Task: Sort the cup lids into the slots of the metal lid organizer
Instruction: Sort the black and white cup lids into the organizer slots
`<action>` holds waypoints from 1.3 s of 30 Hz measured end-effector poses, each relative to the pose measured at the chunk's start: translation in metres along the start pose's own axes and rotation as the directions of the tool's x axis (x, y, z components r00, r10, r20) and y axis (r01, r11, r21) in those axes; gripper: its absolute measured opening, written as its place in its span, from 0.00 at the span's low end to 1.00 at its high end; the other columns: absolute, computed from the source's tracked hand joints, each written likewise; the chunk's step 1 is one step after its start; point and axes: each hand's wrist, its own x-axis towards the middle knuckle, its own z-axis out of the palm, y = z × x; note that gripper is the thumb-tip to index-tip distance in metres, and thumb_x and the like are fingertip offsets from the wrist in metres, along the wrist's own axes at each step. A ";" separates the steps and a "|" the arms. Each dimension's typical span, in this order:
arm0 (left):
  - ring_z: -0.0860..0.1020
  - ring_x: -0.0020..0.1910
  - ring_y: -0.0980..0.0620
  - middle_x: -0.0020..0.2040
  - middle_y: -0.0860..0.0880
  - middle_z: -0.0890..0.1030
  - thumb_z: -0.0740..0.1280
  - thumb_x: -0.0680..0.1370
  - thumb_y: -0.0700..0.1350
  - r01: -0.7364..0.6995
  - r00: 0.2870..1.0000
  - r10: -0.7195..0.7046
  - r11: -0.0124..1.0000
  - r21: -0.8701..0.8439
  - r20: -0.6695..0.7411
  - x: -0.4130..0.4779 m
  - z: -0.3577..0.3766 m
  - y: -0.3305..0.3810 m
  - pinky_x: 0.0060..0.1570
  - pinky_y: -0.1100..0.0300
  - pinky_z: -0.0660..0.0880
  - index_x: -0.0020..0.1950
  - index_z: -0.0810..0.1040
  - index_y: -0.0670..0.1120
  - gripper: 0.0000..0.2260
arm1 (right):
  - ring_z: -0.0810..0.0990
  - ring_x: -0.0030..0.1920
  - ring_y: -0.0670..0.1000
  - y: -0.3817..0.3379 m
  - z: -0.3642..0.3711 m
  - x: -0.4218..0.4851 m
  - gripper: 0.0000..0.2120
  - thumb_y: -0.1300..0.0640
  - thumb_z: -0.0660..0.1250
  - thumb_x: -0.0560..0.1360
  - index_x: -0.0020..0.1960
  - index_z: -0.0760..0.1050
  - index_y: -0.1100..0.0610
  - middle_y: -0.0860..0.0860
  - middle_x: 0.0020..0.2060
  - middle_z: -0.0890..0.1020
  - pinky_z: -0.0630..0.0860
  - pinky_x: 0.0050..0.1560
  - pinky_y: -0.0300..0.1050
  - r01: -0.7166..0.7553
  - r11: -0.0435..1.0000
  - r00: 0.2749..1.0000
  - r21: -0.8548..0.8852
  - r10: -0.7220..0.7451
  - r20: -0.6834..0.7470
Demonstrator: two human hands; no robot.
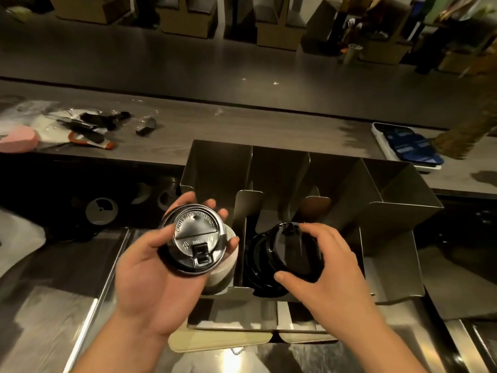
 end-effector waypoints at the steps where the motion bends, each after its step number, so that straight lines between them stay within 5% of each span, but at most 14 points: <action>1: 0.73 0.70 0.37 0.70 0.39 0.74 0.76 0.66 0.46 0.016 1.000 -0.016 0.999 -0.033 0.025 0.002 -0.005 0.003 0.60 0.33 0.73 0.69 0.75 0.47 0.32 | 0.64 0.66 0.39 0.001 0.000 0.001 0.35 0.40 0.78 0.64 0.66 0.65 0.36 0.31 0.62 0.67 0.68 0.71 0.53 0.009 0.999 1.000 -0.037 -0.009 0.000; 7: 0.62 0.76 0.36 0.73 0.37 0.70 0.63 0.80 0.47 0.124 0.989 -0.115 0.988 -0.096 0.093 0.012 -0.018 0.008 0.68 0.33 0.65 0.76 0.66 0.46 0.24 | 0.60 0.66 0.39 -0.006 0.011 0.002 0.35 0.30 0.71 0.64 0.67 0.65 0.37 0.33 0.62 0.65 0.58 0.71 0.45 0.055 0.979 0.998 -0.194 -0.050 0.031; 11: 0.46 0.80 0.38 0.77 0.35 0.62 0.50 0.85 0.50 0.155 0.978 -0.167 0.982 -0.106 -0.124 0.005 -0.026 0.010 0.75 0.35 0.47 0.79 0.58 0.44 0.23 | 0.61 0.66 0.43 -0.006 0.027 0.001 0.35 0.26 0.67 0.63 0.66 0.65 0.36 0.34 0.62 0.68 0.58 0.68 0.51 0.052 0.958 0.999 -0.283 -0.051 0.010; 14: 0.45 0.80 0.38 0.77 0.36 0.61 0.50 0.84 0.48 0.216 0.975 -0.223 0.957 -0.192 -0.017 0.006 -0.030 0.006 0.75 0.35 0.47 0.80 0.58 0.43 0.24 | 0.60 0.66 0.48 -0.002 0.037 0.003 0.38 0.26 0.65 0.62 0.67 0.65 0.40 0.36 0.61 0.73 0.55 0.65 0.54 0.015 0.912 1.000 -0.410 -0.023 -0.014; 20: 0.28 0.76 0.45 0.79 0.43 0.31 0.44 0.82 0.45 0.266 0.961 -0.244 0.945 -0.189 0.133 0.010 -0.024 0.010 0.75 0.39 0.35 0.80 0.42 0.42 0.26 | 0.67 0.63 0.53 -0.001 0.042 0.011 0.39 0.22 0.62 0.60 0.63 0.73 0.44 0.41 0.55 0.78 0.61 0.62 0.59 -0.019 0.829 0.999 -0.559 -0.006 -0.043; 22: 0.36 0.79 0.43 0.80 0.45 0.36 0.49 0.85 0.46 0.222 0.972 -0.211 0.967 -0.125 0.100 0.011 -0.016 0.006 0.76 0.37 0.42 0.81 0.48 0.45 0.24 | 0.68 0.63 0.54 -0.003 0.041 0.015 0.39 0.21 0.62 0.59 0.62 0.73 0.44 0.42 0.54 0.78 0.60 0.63 0.60 -0.001 0.806 1.000 -0.592 -0.008 -0.011; 25: 0.67 0.75 0.39 0.77 0.40 0.67 0.68 0.78 0.54 0.197 0.977 -0.190 0.978 -0.070 0.093 0.007 0.001 -0.012 0.67 0.36 0.69 0.75 0.70 0.51 0.26 | 0.69 0.63 0.54 -0.002 0.039 0.019 0.39 0.19 0.60 0.59 0.60 0.73 0.44 0.42 0.54 0.77 0.60 0.64 0.60 0.004 0.812 1.000 -0.584 -0.007 -0.004; 29: 0.77 0.66 0.38 0.68 0.40 0.78 0.56 0.77 0.65 0.136 0.990 -0.134 0.990 0.036 -0.037 0.003 0.022 -0.021 0.53 0.39 0.79 0.67 0.78 0.55 0.25 | 0.69 0.63 0.54 0.004 0.041 0.010 0.42 0.20 0.58 0.61 0.65 0.72 0.46 0.43 0.58 0.76 0.62 0.64 0.60 0.030 0.840 0.999 -0.541 -0.040 -0.008; 33: 0.67 0.74 0.35 0.76 0.36 0.66 0.70 0.75 0.57 0.241 0.964 -0.238 0.971 -0.008 0.119 0.004 0.022 -0.019 0.62 0.34 0.72 0.74 0.72 0.48 0.29 | 0.61 0.70 0.51 0.007 0.031 0.004 0.42 0.24 0.58 0.65 0.72 0.67 0.46 0.44 0.68 0.68 0.58 0.68 0.57 0.064 0.907 0.996 -0.417 -0.083 -0.027; 36: 0.59 0.76 0.31 0.79 0.35 0.49 0.63 0.77 0.41 0.341 0.910 -0.330 0.940 -0.001 0.250 0.003 0.020 -0.022 0.71 0.30 0.56 0.80 0.59 0.42 0.31 | 0.60 0.71 0.39 0.007 0.002 0.000 0.26 0.33 0.65 0.69 0.66 0.69 0.36 0.33 0.67 0.67 0.64 0.71 0.52 0.104 0.994 0.992 0.030 -0.101 -0.074; 39: 0.61 0.75 0.31 0.79 0.32 0.55 0.61 0.80 0.38 0.423 0.868 -0.415 0.906 0.030 0.274 0.006 0.017 -0.035 0.69 0.32 0.61 0.79 0.59 0.40 0.27 | 0.70 0.70 0.45 0.005 -0.031 -0.002 0.25 0.43 0.71 0.67 0.64 0.73 0.37 0.39 0.68 0.72 0.71 0.65 0.53 0.156 0.885 0.983 0.438 -0.183 0.019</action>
